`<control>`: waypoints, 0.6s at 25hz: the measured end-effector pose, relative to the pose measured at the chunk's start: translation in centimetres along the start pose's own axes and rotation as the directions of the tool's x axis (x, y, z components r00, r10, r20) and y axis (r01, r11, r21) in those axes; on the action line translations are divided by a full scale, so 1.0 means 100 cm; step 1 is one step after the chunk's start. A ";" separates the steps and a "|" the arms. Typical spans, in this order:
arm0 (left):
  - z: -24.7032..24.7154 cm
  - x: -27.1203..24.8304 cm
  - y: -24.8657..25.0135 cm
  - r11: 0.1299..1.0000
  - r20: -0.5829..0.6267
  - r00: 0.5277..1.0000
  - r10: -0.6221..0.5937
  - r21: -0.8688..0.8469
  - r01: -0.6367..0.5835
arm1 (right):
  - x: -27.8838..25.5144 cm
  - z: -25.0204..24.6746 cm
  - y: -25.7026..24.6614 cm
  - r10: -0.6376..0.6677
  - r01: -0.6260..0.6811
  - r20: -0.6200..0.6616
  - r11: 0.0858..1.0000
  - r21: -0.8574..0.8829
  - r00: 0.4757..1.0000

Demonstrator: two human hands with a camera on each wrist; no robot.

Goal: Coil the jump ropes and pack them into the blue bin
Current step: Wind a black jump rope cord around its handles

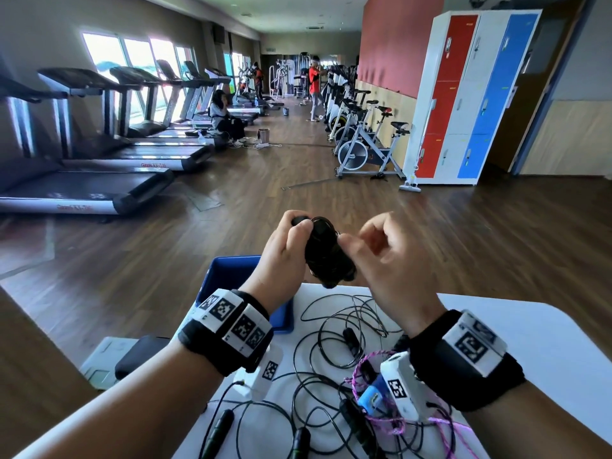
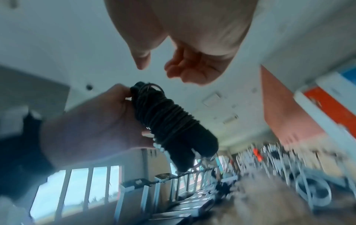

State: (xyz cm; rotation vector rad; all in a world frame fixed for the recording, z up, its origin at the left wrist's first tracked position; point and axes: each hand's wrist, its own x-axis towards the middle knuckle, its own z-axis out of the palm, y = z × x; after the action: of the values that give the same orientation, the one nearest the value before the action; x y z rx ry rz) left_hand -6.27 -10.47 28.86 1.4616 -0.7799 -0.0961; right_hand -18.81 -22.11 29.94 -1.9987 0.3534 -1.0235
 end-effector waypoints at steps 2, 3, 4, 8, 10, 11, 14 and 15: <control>0.010 -0.005 0.004 0.997 0.039 0.998 -0.059 -0.057 0.061 | -0.005 0.010 0.003 -0.194 0.194 0.010 0.979 -0.069 0.981; 0.016 -0.008 0.007 0.992 0.063 0.995 -0.080 -0.088 0.085 | -0.007 0.017 0.006 -0.224 0.225 0.018 0.972 -0.065 0.974; 0.022 -0.010 0.012 0.985 0.082 0.991 -0.102 -0.127 0.112 | -0.007 0.023 0.009 -0.249 0.248 -0.003 0.967 -0.064 0.969; 0.030 -0.016 0.026 0.957 0.155 0.975 -0.157 -0.219 0.189 | -0.005 0.028 0.009 -0.334 0.339 -0.113 0.940 0.031 0.936; 0.031 -0.020 0.030 0.957 0.171 0.975 -0.140 -0.231 0.178 | -0.002 0.025 0.005 -0.294 0.312 -0.159 0.945 0.100 0.942; 0.031 -0.024 0.030 0.955 0.176 0.977 -0.125 -0.245 0.166 | 0.000 0.024 0.002 -0.241 0.270 -0.187 0.951 0.151 0.952; 0.032 -0.031 0.024 0.952 0.131 0.990 -0.051 -0.292 0.087 | 0.007 0.024 -0.006 -0.071 0.154 -0.246 0.928 0.338 0.967; 0.033 -0.032 0.019 0.964 0.108 0.994 -0.023 -0.262 0.051 | 0.009 0.024 -0.007 -0.042 0.138 -0.253 0.916 0.376 0.967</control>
State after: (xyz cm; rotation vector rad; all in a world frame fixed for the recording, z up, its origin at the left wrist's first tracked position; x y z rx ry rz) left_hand -11.17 -11.36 28.93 1.2243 -0.7922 -0.2962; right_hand -16.48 -20.84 30.15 -1.5466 0.1653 -1.2894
